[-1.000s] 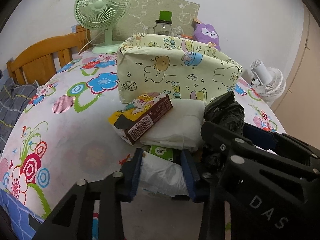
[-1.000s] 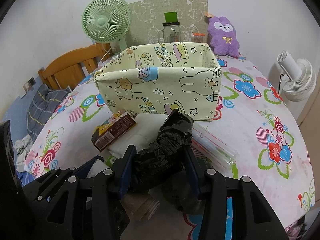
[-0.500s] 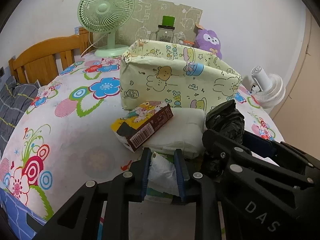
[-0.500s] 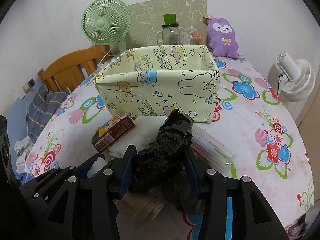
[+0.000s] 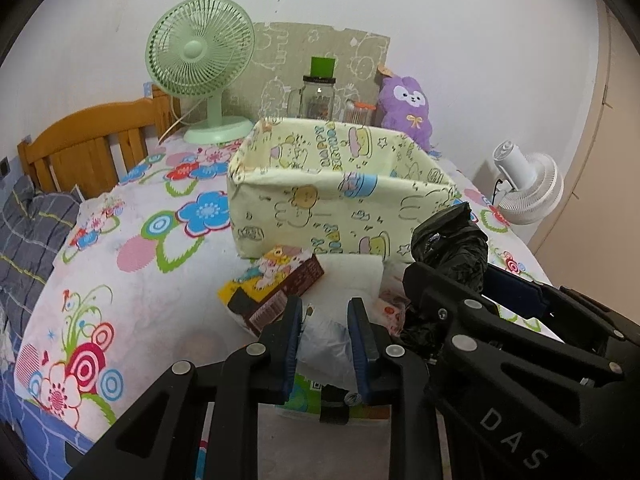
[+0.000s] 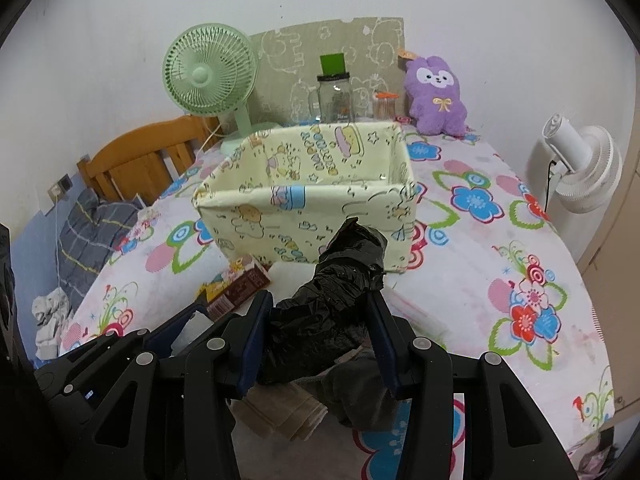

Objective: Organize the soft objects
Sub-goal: 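Lift and carry both held items over the yellow fabric basket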

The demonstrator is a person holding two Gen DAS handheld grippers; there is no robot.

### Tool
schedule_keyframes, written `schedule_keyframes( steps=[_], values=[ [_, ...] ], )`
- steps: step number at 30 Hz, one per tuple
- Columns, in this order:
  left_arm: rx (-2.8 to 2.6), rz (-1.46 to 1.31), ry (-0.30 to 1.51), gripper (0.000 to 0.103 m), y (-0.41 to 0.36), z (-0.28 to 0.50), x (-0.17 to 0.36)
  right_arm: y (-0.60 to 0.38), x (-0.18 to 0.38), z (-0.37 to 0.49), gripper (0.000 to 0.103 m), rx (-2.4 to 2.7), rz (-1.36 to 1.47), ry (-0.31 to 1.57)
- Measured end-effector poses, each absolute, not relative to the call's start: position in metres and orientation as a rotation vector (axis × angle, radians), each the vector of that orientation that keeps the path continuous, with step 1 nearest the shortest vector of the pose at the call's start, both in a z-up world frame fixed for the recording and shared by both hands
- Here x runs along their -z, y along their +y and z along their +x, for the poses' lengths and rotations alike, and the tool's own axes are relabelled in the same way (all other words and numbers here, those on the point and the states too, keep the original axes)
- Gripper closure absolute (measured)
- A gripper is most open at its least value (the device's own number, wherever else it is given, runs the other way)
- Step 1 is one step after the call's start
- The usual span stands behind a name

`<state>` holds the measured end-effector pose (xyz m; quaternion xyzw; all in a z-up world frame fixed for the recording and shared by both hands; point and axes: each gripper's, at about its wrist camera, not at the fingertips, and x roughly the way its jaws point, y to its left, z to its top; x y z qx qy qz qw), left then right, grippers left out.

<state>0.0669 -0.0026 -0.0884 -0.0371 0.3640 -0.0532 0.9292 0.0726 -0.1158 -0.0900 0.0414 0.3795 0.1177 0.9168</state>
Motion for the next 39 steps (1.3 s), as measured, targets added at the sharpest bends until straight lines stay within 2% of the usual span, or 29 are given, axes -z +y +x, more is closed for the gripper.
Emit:
schedule_keyframes(
  steps=[20,39],
  values=[
    [0.111,-0.024,0.664,0.081,-0.018,0.064,0.037,-0.13,0.042,0.066,0.052,-0.224,0.1,0.697],
    [0.113,-0.019,0.631,0.081,-0.021,0.081,0.017,-0.13,0.021,0.082,0.052,-0.224,0.105,0.661]
  ],
)
